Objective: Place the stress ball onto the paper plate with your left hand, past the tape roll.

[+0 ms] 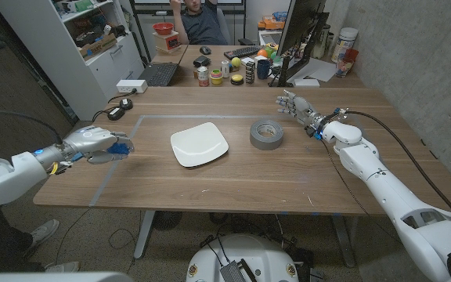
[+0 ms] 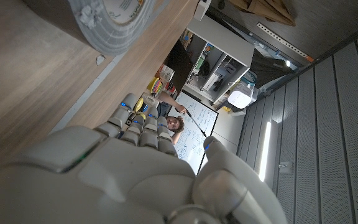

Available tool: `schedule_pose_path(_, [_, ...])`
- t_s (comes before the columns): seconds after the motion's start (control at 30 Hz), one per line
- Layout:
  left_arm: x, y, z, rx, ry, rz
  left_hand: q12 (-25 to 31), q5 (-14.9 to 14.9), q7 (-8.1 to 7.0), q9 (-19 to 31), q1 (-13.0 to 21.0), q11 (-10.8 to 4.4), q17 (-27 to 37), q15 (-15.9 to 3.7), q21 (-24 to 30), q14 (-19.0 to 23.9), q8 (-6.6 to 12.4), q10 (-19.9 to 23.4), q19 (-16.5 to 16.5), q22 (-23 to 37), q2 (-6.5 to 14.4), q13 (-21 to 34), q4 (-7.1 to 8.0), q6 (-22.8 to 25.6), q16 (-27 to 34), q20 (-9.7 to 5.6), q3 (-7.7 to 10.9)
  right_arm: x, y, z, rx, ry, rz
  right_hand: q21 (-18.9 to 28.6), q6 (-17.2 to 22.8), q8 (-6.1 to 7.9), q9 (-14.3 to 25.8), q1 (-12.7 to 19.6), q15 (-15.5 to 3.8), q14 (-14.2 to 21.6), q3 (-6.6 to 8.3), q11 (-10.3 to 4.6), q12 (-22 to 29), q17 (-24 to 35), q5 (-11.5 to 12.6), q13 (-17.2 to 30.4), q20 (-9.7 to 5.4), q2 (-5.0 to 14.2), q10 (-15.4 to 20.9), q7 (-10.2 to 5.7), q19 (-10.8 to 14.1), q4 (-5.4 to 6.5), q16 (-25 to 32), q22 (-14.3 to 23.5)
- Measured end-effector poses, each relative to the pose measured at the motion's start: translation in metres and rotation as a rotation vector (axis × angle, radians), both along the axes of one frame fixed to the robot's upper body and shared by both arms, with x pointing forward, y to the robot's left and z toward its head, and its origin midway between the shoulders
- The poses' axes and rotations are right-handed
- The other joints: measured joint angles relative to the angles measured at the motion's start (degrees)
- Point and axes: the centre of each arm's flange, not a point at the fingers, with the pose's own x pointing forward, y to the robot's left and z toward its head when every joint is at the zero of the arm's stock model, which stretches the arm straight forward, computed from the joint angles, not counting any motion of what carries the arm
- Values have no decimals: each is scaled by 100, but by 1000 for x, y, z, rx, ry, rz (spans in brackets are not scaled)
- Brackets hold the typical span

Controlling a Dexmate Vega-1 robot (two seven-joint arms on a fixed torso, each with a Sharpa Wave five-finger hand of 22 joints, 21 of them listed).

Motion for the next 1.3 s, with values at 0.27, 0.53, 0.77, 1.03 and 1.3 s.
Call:
schedule_pose_path(0.27, [-3, -3, 10, -38, -55, -32, -7, 0, 30, 1, -63, 11, -34, -33, 0, 78, 43, 91, 0, 2, 8, -46, 61, 93, -64, 0, -12, -1, 3, 0, -12, -8, 4, -22, 0, 0, 0, 0, 0, 0, 0, 0, 0, 0, 0, 0, 0, 0, 0, 0, 0, 0, 0, 0])
schedule_pose_path(0.53, [-1, -9, 15, -57, -77, -52, -14, 34, 30, 0, -79, 0, -66, -31, 0, 157, 43, 103, 1, 3, 24, -98, 111, 93, -154, 1, -16, -2, 7, -1, -25, -13, 7, -45, 0, 0, 0, 0, 0, 0, 0, -1, 0, 0, 0, 0, 0, 0, -2, 0, -1, 0, 0, 0])
schedule_pose_path(0.77, [4, -20, 21, -70, -99, -80, -32, 40, 105, -17, -109, -2, -94, -39, 0, 208, 38, 146, 33, -16, 53, -149, 128, 229, -208, -27, 2, -2, 9, 1, -36, -23, 6, -45, 0, 0, 0, 0, 0, 0, 0, -2, 0, 0, 0, 0, 0, 0, -2, 0, -1, 0, 0, 30])
schedule_pose_path(1.03, [13, -32, 29, -99, -122, -103, -36, 40, 122, -43, -108, 17, -120, -42, 1, 247, 36, 185, 51, -29, 53, -187, 151, 326, -266, -9, 24, -4, 13, 4, -56, -35, 9, -44, 0, 0, 0, 0, 0, 0, 0, -2, 0, 0, 0, 0, 0, 0, -2, 0, -1, 0, 0, 29])
schedule_pose_path(1.3, [25, -47, 37, -110, -129, -122, 1, 82, 133, -70, -107, 2, -129, -46, 3, 327, 39, 284, 93, -29, 54, -256, 183, 462, -336, -30, 56, -8, 15, 7, -66, -51, 8, -89, 0, 0, 0, 0, 0, 0, 0, -33, 0, 0, 0, 0, -4, 0, 29, 0, 2, 0, 0, 29])
